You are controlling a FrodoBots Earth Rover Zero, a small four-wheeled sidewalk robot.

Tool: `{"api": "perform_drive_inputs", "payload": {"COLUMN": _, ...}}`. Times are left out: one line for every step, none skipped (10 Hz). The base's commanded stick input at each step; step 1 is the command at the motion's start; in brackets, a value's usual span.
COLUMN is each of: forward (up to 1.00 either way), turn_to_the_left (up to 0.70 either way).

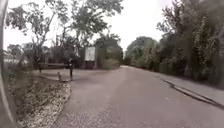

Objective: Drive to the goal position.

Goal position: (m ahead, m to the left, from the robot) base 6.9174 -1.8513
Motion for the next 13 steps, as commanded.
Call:
{"api": "perform_drive_inputs", "payload": {"forward": 0.7, "turn_to_the_left": 0.18}}
{"api": "perform_drive_inputs", "payload": {"forward": 0.7, "turn_to_the_left": 0.18}}
{"api": "perform_drive_inputs", "payload": {"forward": 0.7, "turn_to_the_left": 0.08}}
{"api": "perform_drive_inputs", "payload": {"forward": 0.7, "turn_to_the_left": 0.02}}
{"api": "perform_drive_inputs", "payload": {"forward": 0.7, "turn_to_the_left": 0.02}}
{"api": "perform_drive_inputs", "payload": {"forward": 0.7, "turn_to_the_left": 0.02}}
{"api": "perform_drive_inputs", "payload": {"forward": 0.7, "turn_to_the_left": 0.02}}
{"api": "perform_drive_inputs", "payload": {"forward": 0.7, "turn_to_the_left": 0.01}}
{"api": "perform_drive_inputs", "payload": {"forward": 0.7, "turn_to_the_left": 0.01}}
{"api": "perform_drive_inputs", "payload": {"forward": 0.7, "turn_to_the_left": 0.02}}
{"api": "perform_drive_inputs", "payload": {"forward": 0.7, "turn_to_the_left": 0.02}}
{"api": "perform_drive_inputs", "payload": {"forward": 0.7, "turn_to_the_left": 0.02}}
{"api": "perform_drive_inputs", "payload": {"forward": 0.7, "turn_to_the_left": 0.01}}
